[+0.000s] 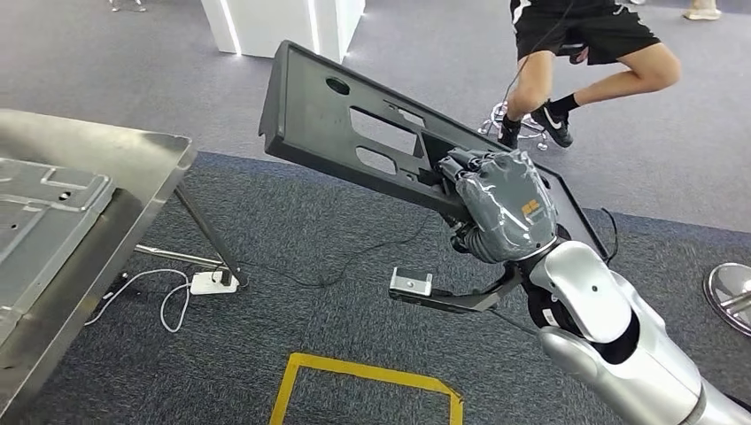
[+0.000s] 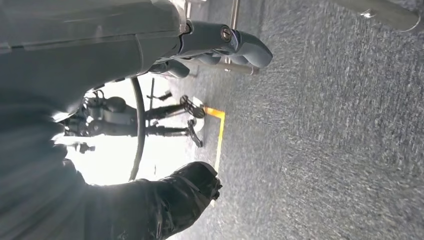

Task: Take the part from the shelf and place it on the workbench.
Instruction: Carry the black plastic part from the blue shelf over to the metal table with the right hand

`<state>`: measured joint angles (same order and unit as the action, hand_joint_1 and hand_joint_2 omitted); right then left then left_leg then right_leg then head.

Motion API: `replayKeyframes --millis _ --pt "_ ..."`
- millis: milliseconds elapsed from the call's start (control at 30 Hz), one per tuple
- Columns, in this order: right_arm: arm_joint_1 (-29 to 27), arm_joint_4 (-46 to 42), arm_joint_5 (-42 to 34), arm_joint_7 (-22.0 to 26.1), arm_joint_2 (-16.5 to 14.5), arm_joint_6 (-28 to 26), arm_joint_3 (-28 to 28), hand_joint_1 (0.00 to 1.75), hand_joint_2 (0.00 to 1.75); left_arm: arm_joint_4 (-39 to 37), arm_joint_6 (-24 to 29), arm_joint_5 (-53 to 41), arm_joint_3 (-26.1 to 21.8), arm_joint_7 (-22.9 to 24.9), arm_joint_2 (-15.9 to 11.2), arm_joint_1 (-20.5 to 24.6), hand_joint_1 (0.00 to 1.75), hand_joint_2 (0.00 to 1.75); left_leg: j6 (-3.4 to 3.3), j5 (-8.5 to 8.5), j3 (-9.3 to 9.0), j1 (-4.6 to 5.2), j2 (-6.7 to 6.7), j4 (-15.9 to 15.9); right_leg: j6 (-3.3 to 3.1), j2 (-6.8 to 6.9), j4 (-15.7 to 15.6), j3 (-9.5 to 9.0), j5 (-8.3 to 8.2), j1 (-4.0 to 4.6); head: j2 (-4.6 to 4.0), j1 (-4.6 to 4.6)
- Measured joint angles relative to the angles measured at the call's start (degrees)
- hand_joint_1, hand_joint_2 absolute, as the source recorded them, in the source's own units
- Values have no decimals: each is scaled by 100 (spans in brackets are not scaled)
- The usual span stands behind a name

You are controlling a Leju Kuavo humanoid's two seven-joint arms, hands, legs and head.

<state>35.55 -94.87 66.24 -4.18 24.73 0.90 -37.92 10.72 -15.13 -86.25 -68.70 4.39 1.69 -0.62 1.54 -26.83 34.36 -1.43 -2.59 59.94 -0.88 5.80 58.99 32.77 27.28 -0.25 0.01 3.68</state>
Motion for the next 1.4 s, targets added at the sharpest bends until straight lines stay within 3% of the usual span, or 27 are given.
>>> replayKeyframes --millis 33,100,133,200,267,300,333,367,400,467,533,567,633,700,767,833,867,933,1000,1033,1100,1133,1200,1267,1333,1367,1400 --pt "-9 -1 16 -7 -11 -8 -3 175 175 2 1 0 -1 1 -2 -1 0 175 -48 2 -29 16 -7 -73 34 48 26 6 14 13 0 -2" --pt "-31 -3 48 -13 -38 -24 -18 175 175 4 3 0 -2 5 -3 -13 0 175 -147 34 -8 25 117 -59 83 129 35 -1 21 16 0 -5" --pt "-40 -3 62 -16 -53 -29 -27 175 175 5 4 0 -3 7 -3 -18 0 175 -183 52 -2 21 167 -68 112 87 64 1 59 -3 -1 -6" --pt "-68 -3 87 -29 -64 -52 -35 175 175 6 5 0 -5 14 -9 -13 0 175 -251 93 9 3 265 -91 158 -188 378 122 306 -40 0 -9" --pt "-136 -3 122 -51 -66 -80 -39 175 175 6 2 0 -6 18 -13 0 0 175 -291 118 41 10 370 -92 173 -477 1083 434 689 -53 0 -11" --pt "-186 -3 148 -64 -66 -88 -44 175 175 6 -1 0 -6 19 -13 1 0 175 -305 128 55 19 437 -91 168 -529 1421 592 815 -50 -1 -11" --pt "-236 -3 173 -76 -66 -92 -51 175 175 6 -4 0 -6 19 -13 -2 0 175 -313 138 66 31 509 -91 154 -552 1609 681 842 -47 -1 -10" --pt "-276 -4 197 -85 -66 -94 -56 175 175 6 -8 0 -6 20 -15 -6 0 175 -319 148 72 44 586 -91 125 -571 1580 666 755 -41 -1 -9" --pt "-302 -4 214 -92 -66 -95 -60 175 175 6 -10 0 -6 19 -16 -10 0 175 -318 161 75 56 665 -91 81 -609 1331 544 577 -31 -1 -9" --pt "-319 -12 232 -95 -64 -96 -54 175 175 6 -16 0 -7 18 -8 -11 0 175 -302 187 87 62 805 -90 -48 -874 540 159 210 -5 -1 -3" --pt "-328 -28 241 -96 -58 -102 -43 175 175 6 -20 0 -8 16 3 -12 0 175 -252 225 126 19 933 -97 -144 -1098 80 -51 68 32 -1 -2" --pt "-334 -33 243 -97 -56 -104 -39 175 175 5 -21 0 -8 14 11 -15 0 175 -214 248 148 -4 997 -108 -164 -1112 37 -64 70 48 -1 -2" --pt "-335 -47 247 -98 -57 -109 -34 175 175 4 -24 0 -8 10 19 -28 0 175 -140 280 174 -12 1079 -139 -166 -944 -73 -103 8 50 -1 -7" --pt "-340 -68 250 -97 -61 -119 -32 175 175 9 -23 0 -8 11 14 -28 0 175 -97 125 280 31 835 54 -175 -759 -239 -172 -75 12 -1 22" --pt "-361 -82 255 -96 -61 -129 -32 175 175 17 -20 0 -8 13 -17 -13 0 175 -65 -240 562 38 457 673 -190 -577 -302 -193 -109 2 -1 51" --pt "-389 -85 257 -96 -60 -134 -33 175 175 21 -20 0 -8 8 -34 -10 0 175 -12 -453 798 14 317 1226 -185 -394 -275 -168 -100 5 -1 51" --pt "-404 -85 258 -96 -60 -136 -32 175 175 21 -21 0 -8 3 -34 -15 0 175 13 -413 782 2 291 1243 -172 -310 -250 -154 -87 2 -1 50" --pt "-431 -90 271 -96 -52 -140 -20 175 175 21 -21 0 -9 -8 -47 -26 0 175 46 -113 421 -16 176 654 -124 -158 -173 -138 -35 -7 -1 51" --pt "-457 -109 303 -95 -10 -138 13 175 175 22 -28 0 -10 -3 -64 -24 0 175 5 80 52 6 -12 35 -54 -26 -84 -126 35 11 -1 48" --pt "-465 -128 334 -93 21 -137 32 175 175 23 -35 0 -10 9 -68 -23 0 175 -36 102 -21 21 -60 -105 -20 28 -50 -124 61 25 0 45" --pt "-475 -165 428 -90 85 -129 60 175 175 25 -47 0 -10 38 -69 -32 0 175 -122 105 3 35 20 -113 36 125 -33 -138 78 46 -1 40" --pt "-479 -184 495 -88 117 -123 70 175 175 25 -50 0 -10 52 -68 -40 0 175 -159 118 9 22 77 -120 66 127 -27 -147 96 39 -1 39" --pt "-478 -205 633 -66 208 -87 92 175 175 25 -48 0 -10 71 -70 -45 0 175 -231 161 13 -5 189 -157 122 -108 168 -80 273 5 -1 38" --pt "-434 -212 759 27 328 93 98 175 175 26 -46 0 -10 69 -79 -35 0 175 -282 195 37 -8 303 -174 156 -448 798 207 653 -24 -1 36" --pt "-309 -206 829 188 460 428 29 175 175 26 -53 0 -10 60 -94 -30 0 175 -302 212 70 5 434 -168 167 -556 1480 540 908 -33 -1 36" --pt "-212 -200 838 278 536 593 -36 175 175 26 -59 0 -10 60 -106 -31 0 175 -305 217 79 10 509 -162 165 -569 1582 594 872 -38 -1 36" --pt "-88 -189 833 369 632 726 -118 175 175 26 -70 0 -10 63 -124 -32 0 175 -302 221 84 12 589 -154 158 -585 1463 543 724 -46 -1 36"
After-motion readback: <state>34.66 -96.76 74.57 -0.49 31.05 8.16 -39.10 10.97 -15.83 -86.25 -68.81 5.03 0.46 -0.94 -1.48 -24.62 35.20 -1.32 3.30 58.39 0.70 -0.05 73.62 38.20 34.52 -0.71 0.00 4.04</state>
